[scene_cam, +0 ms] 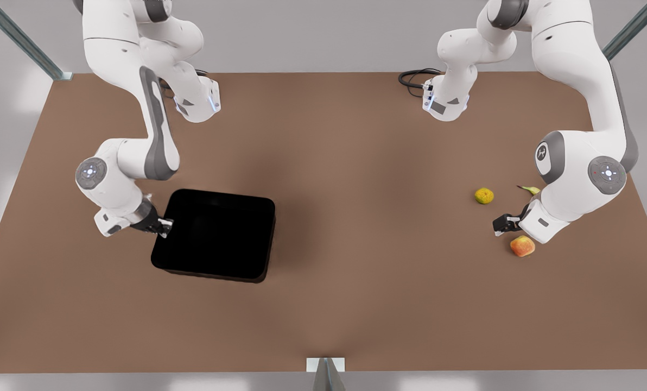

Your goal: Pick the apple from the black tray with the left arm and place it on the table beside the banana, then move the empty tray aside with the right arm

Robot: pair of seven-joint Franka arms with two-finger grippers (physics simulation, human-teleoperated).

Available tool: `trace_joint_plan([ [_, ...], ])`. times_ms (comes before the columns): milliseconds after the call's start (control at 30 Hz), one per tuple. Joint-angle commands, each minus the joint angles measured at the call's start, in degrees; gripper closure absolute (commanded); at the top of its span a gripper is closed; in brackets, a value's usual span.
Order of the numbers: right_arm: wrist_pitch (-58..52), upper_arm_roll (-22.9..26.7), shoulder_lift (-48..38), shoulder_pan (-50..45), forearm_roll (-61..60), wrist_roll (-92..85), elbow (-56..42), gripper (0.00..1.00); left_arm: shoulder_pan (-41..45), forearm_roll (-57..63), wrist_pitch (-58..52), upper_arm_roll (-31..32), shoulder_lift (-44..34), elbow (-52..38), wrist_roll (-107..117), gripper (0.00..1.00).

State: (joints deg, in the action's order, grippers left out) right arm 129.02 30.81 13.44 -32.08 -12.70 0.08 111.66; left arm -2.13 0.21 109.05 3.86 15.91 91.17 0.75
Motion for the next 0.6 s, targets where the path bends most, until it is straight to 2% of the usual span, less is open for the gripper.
trace_joint_plan([
  [0, -4.6, 1.4, 0.9, 1.1, -2.2, -38.7, -1.2, 0.85, 0.0, 0.1, -0.1, 0.0, -0.1, 0.0, 0.7, 0.0],
  [133, -5.0, 2.3, 3.3, 5.3, -4.3, -48.3, -3.6, 0.85, 0.0, 0.1, -0.1, 0.0, -0.1, 0.0, 0.7, 0.0],
  [333, -5.0, 2.4, 4.8, 7.5, -4.3, -52.4, -4.8, 0.86, 0.0, 0.1, -0.1, 0.0, -0.1, 0.0, 0.7, 0.0],
  [567, -4.8, 3.1, 15.3, 8.1, -10.3, -55.0, -10.8, 0.86, 0.1, 0.1, -0.1, 0.0, 0.0, 0.0, 0.7, 0.0],
])
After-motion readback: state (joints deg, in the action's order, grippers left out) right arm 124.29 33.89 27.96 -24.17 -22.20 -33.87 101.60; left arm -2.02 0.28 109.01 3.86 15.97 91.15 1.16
